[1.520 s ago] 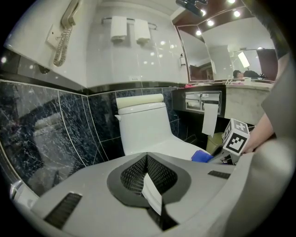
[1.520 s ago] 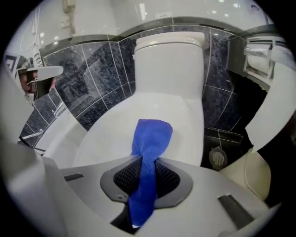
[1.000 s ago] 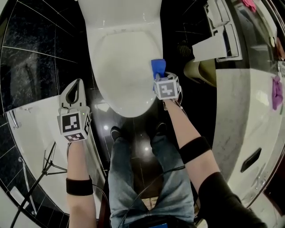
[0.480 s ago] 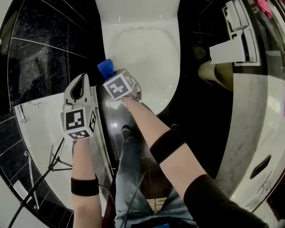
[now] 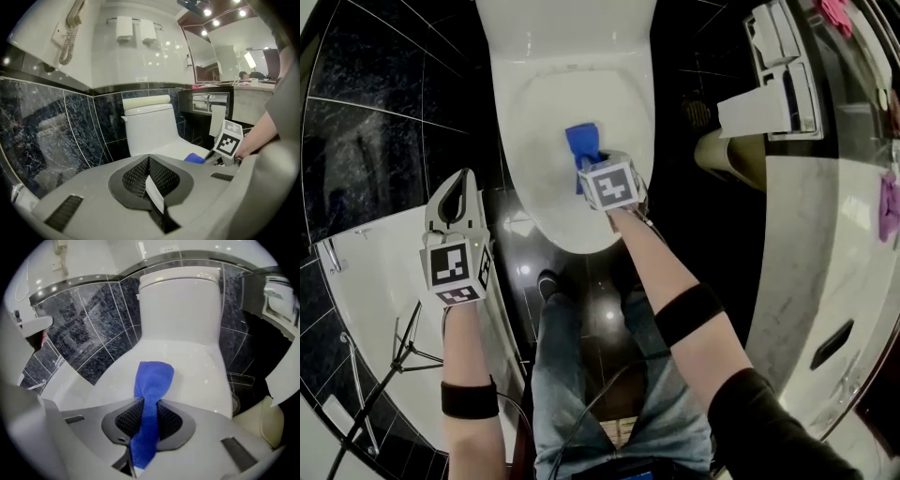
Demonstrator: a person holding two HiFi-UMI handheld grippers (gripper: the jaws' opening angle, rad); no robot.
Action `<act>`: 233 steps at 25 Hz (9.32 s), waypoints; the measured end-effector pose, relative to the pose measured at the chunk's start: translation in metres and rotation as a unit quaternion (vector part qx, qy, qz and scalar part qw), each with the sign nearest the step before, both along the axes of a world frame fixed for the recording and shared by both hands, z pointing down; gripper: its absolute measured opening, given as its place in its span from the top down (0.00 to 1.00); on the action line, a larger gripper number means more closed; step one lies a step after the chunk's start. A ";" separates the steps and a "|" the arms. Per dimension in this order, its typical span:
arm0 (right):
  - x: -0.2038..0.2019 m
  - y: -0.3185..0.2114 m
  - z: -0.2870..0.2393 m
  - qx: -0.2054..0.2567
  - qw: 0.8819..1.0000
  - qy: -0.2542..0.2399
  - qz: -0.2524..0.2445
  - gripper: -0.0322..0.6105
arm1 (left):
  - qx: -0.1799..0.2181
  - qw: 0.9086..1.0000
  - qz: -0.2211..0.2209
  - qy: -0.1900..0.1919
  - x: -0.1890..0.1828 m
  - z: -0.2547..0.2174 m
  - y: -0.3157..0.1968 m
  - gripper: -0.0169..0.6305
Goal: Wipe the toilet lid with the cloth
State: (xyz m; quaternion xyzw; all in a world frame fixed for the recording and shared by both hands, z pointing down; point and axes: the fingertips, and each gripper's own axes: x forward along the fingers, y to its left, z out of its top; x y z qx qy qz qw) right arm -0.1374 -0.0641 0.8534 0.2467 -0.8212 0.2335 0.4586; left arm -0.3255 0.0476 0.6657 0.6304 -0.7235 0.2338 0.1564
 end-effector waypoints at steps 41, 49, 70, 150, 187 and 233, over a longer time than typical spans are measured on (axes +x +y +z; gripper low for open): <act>-0.084 -0.041 0.001 -0.029 0.999 -0.013 -0.005 0.82 | 0.003 1.000 0.026 0.010 -0.036 -0.016 -0.081 0.97; 0.034 -0.104 0.003 0.008 0.998 0.038 0.044 0.81 | 0.000 0.999 0.039 0.021 -0.010 -0.012 -0.097 0.97; -0.158 -0.079 -0.053 -0.011 0.995 -0.088 -0.048 0.82 | -0.001 0.999 0.045 0.007 -0.029 -0.012 -0.110 0.97; 0.252 0.023 -0.594 0.257 0.950 -0.179 -0.006 0.81 | 0.084 0.996 -0.026 0.021 0.100 -0.442 0.121 0.97; 0.261 0.058 -0.521 0.179 0.961 -0.210 -0.030 0.81 | -0.014 0.991 0.092 -0.094 0.230 -0.381 0.089 0.74; 0.253 0.052 -0.093 0.237 0.951 -0.184 0.069 0.81 | -0.131 0.860 0.365 -0.332 0.286 0.201 0.104 0.64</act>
